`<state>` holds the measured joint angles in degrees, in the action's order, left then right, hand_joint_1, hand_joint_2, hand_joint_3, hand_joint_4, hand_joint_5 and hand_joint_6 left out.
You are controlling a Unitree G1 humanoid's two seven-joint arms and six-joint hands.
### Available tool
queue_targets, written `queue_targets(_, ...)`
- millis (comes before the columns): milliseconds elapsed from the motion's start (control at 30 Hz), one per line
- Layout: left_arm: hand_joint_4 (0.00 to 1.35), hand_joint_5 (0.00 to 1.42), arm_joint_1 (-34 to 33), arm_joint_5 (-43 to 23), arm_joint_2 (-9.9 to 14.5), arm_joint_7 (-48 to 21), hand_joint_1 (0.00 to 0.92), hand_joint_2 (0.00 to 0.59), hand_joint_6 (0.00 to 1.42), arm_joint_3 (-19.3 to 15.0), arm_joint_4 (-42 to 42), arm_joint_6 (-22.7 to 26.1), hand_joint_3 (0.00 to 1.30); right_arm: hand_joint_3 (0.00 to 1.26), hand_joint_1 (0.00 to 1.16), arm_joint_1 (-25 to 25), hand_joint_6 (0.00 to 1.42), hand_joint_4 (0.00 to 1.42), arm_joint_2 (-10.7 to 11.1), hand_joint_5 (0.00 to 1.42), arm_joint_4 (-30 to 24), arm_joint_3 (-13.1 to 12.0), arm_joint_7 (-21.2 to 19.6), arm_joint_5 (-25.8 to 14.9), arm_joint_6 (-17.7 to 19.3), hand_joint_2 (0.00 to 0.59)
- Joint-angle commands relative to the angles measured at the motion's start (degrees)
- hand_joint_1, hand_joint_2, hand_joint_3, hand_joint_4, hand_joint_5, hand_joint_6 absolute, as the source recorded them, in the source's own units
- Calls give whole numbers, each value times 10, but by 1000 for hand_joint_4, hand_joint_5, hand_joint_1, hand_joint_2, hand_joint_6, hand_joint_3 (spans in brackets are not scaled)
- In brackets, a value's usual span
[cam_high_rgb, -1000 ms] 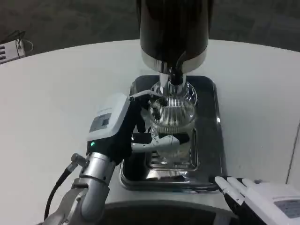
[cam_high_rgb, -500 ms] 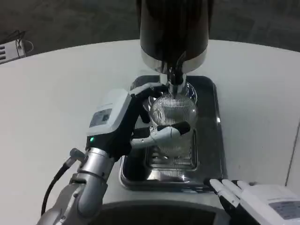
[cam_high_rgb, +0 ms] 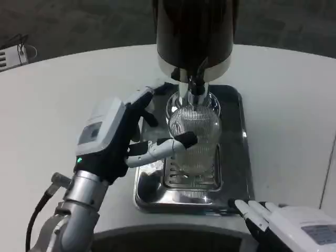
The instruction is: Grasp the cup under the faucet to collect the drink, then remove the cup.
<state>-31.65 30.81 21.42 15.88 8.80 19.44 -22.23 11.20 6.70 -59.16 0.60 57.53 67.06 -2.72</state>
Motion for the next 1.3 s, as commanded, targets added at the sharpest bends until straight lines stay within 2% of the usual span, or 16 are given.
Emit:
queue_targets(33,256,588,55,-29,19,-27,119,8,975,-38,-85,5,290,0,540,-1,0,0,-4,0,-8,2,1,0,-4,444)
queue_targets(133,258,542,79,-62,20,-45,108,8,882,-64,-138,-1,299,0,540,-4,0,0,-4,0,-8,6,3,2,-6,444)
queue_targets(200,279,460,88,-84,19,-57,76,17,670,-77,-164,-6,320,0,540,-5,0,0,-3,0,-8,8,4,3,-8,444)
queue_targets(267,293,409,88,-121,18,-78,56,28,534,-89,-190,-14,336,0,540,-7,0,0,-2,0,-8,10,5,4,-10,444)
queue_targets(367,294,375,82,-160,16,-108,40,38,432,-99,-215,-16,339,0,540,-9,0,0,-1,0,-7,15,7,5,-12,444)
queue_targets(633,263,348,44,-208,9,-181,29,53,367,-98,-255,3,302,0,540,-11,0,0,2,0,-7,23,5,7,-17,444)
queue_targets(800,225,332,4,-222,-1,-226,32,60,350,-78,-240,35,269,0,540,-8,0,0,-2,0,-8,23,2,7,-17,444)
queue_targets(1300,114,250,-42,-240,-37,-301,32,69,311,-44,-182,82,158,0,540,12,0,0,-26,0,-8,-15,0,-11,7,444)
